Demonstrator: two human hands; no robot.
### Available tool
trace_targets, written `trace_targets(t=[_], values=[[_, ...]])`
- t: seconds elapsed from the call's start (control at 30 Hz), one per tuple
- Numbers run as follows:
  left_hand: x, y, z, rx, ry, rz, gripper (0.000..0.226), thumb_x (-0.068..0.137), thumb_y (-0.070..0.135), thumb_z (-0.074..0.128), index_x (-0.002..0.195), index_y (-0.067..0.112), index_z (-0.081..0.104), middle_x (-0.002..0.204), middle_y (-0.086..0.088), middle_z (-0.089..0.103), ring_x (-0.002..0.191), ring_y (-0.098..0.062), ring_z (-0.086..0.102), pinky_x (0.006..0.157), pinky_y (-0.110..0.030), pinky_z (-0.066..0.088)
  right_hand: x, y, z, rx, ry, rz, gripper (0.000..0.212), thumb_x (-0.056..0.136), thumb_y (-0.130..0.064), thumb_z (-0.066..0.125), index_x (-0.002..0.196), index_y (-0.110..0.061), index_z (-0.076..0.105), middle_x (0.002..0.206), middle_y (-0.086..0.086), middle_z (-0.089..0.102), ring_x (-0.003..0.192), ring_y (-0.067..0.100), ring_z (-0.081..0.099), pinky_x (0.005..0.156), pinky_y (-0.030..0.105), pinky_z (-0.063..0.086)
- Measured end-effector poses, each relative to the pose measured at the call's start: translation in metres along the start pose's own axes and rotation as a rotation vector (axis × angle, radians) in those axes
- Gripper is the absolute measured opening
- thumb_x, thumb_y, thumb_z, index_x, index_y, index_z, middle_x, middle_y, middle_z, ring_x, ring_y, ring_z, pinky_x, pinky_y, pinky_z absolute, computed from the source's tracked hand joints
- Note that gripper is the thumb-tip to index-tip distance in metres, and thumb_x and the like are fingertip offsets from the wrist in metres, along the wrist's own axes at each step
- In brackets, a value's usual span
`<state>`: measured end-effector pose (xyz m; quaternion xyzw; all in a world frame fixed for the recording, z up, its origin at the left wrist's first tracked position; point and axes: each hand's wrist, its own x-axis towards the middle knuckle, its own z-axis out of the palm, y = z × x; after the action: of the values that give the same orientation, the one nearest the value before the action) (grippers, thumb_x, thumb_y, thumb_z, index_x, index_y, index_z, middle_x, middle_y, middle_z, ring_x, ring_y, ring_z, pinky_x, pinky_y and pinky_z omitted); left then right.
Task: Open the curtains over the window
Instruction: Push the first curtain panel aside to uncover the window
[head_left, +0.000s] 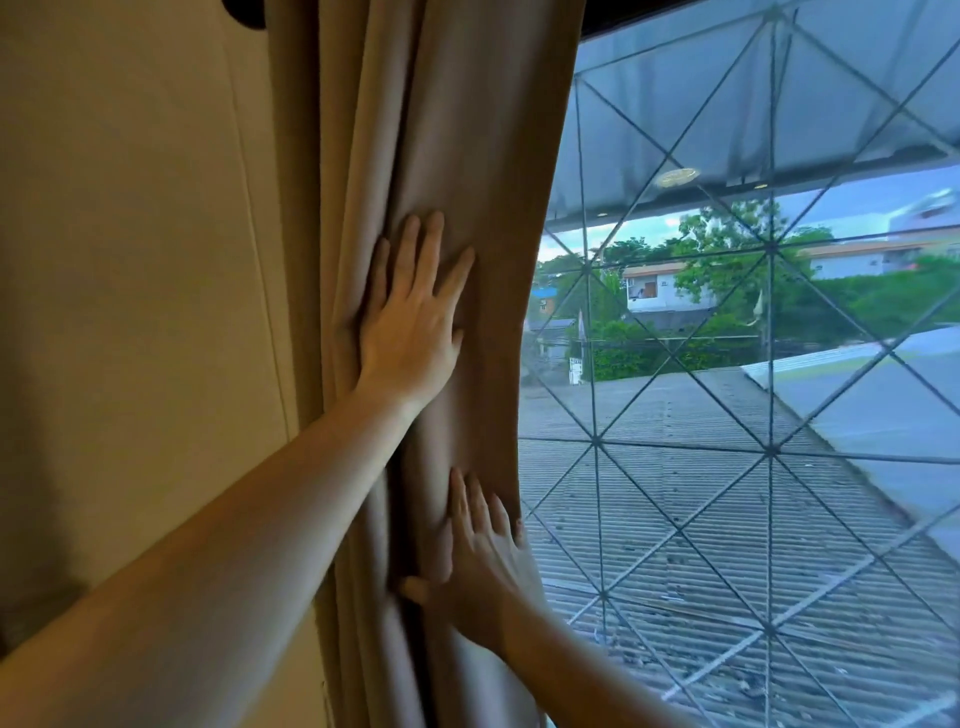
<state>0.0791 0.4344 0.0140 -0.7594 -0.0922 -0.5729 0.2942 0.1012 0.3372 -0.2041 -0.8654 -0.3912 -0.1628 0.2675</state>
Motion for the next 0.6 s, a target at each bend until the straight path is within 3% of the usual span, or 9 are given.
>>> trace_targets(t=[0.6], values=[[-0.038, -0.081, 0.039, 0.030, -0.036, -0.015, 0.091, 0.094, 0.040, 0.077, 0.171, 0.028, 0.031, 0.184, -0.013, 0.006, 0.171, -0.035, 0.009, 0.139, -0.054, 0.012, 0.048, -0.061, 0.053, 0.032, -0.075, -0.029, 0.135, 0.079, -0.085, 0.063, 0.168, -0.024, -0.018, 0.180, 0.005, -0.005, 0.163, 0.029, 0.004, 0.129, 0.059, 0.014]])
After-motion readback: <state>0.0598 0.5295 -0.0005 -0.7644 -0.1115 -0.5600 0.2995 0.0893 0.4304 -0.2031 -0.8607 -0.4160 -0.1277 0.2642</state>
